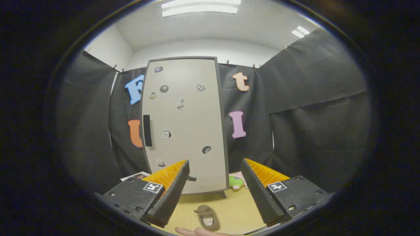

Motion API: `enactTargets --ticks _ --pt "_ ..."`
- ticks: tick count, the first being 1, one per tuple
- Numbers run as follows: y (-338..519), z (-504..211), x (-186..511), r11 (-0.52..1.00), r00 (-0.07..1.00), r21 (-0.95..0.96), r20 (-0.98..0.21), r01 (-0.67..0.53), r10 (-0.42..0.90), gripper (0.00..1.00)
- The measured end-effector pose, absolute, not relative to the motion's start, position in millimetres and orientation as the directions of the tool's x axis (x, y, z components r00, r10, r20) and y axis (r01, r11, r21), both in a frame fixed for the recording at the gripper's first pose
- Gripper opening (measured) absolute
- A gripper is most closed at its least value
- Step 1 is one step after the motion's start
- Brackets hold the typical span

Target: Open the shoe cabinet door, grab the shoes and put them into the shoe cabinet, then close the shoe cabinet door.

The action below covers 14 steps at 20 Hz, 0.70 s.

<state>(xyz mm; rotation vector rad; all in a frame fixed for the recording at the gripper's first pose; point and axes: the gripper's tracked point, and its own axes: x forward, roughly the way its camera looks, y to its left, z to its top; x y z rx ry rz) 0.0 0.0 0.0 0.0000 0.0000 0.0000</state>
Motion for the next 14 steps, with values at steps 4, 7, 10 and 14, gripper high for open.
enactTargets --ticks 4,7,10,14 --pt "0 0 -3 1.000 1.000 -0.008 0.005 0.001 -0.001 1.00" --pt "1 2 -6 1.000 1.000 -0.008 0.014 0.007 -0.007 1.00" --pt "7 1 -6 1.000 1.000 -0.006 0.014 -0.009 0.009 1.00" --pt "9 1 -9 1.000 1.000 -0.004 0.019 -0.022 0.022 1.00"
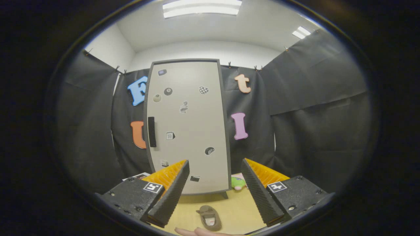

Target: Open the shoe cabinet door, grab the shoes and put them into the shoe cabinet, then close the shoe cabinet door.

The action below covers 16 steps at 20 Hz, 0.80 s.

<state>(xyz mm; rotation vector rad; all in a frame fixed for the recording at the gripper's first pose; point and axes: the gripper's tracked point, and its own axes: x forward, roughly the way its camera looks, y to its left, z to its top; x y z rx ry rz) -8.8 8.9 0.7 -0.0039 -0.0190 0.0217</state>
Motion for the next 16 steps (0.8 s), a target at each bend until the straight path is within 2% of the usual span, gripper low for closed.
enactTargets --ticks 8,13,16 --pt "20 6 -5 0.999 0.998 -0.018 0.051 -0.038 0.039 1.00" --pt "44 28 36 0.996 0.993 -0.074 0.105 -0.055 0.063 1.00" --pt "83 28 74 0.985 0.986 -0.088 0.062 -0.146 0.152 1.00"
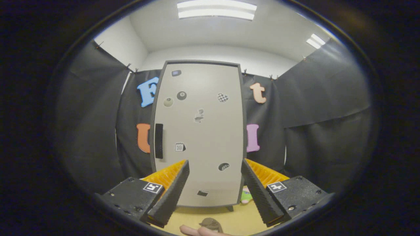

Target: Open the shoe cabinet door, grab the shoes and put them into the shoe cabinet, then close the shoe cabinet door.

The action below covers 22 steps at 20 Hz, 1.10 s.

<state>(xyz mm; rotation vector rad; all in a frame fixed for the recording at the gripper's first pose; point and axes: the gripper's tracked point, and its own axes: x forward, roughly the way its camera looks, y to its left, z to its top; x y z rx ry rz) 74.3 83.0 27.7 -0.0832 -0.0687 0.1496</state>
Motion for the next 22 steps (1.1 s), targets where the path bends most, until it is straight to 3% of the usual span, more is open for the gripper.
enactTargets --ticks 2,10,13,17,22 --pt "112 41 95 0.971 0.970 -0.073 0.069 -0.226 0.231 1.00" --pt "203 83 154 0.926 0.930 -0.150 0.076 -0.347 0.361 1.00" --pt "232 79 177 0.931 0.932 -0.102 0.054 -0.352 0.358 1.00" --pt "276 40 202 0.927 0.930 -0.093 -0.092 -0.364 0.356 1.00" --pt "287 24 238 0.954 0.951 -0.062 -0.115 -0.294 0.286 0.95"
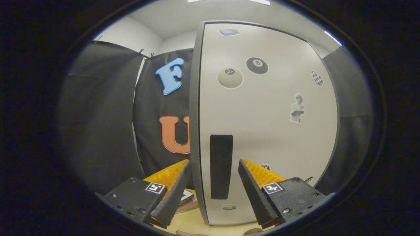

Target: Open the shoe cabinet door, grab the shoes and put them into the shoe cabinet, then close the shoe cabinet door.

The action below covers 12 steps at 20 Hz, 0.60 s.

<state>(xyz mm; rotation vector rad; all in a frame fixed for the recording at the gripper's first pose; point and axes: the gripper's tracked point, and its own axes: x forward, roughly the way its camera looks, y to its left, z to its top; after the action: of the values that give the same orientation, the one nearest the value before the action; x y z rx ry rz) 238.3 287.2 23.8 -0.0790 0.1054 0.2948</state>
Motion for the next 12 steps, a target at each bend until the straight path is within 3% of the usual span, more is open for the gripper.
enactTargets --ticks 3,4,5,7,10,12 --pt "272 23 257 0.976 0.969 -0.001 -0.124 -0.216 0.215 0.85" --pt "278 20 259 0.972 0.962 0.063 -0.139 -0.228 0.235 0.73" --pt "276 23 257 0.971 0.964 0.081 -0.125 -0.227 0.236 0.69" --pt "282 20 255 0.972 0.964 0.069 -0.128 -0.226 0.234 0.63" --pt "285 17 256 0.977 0.967 0.043 -0.145 -0.207 0.211 0.38" --pt "284 15 255 0.976 0.964 0.010 -0.155 -0.217 0.215 0.33"
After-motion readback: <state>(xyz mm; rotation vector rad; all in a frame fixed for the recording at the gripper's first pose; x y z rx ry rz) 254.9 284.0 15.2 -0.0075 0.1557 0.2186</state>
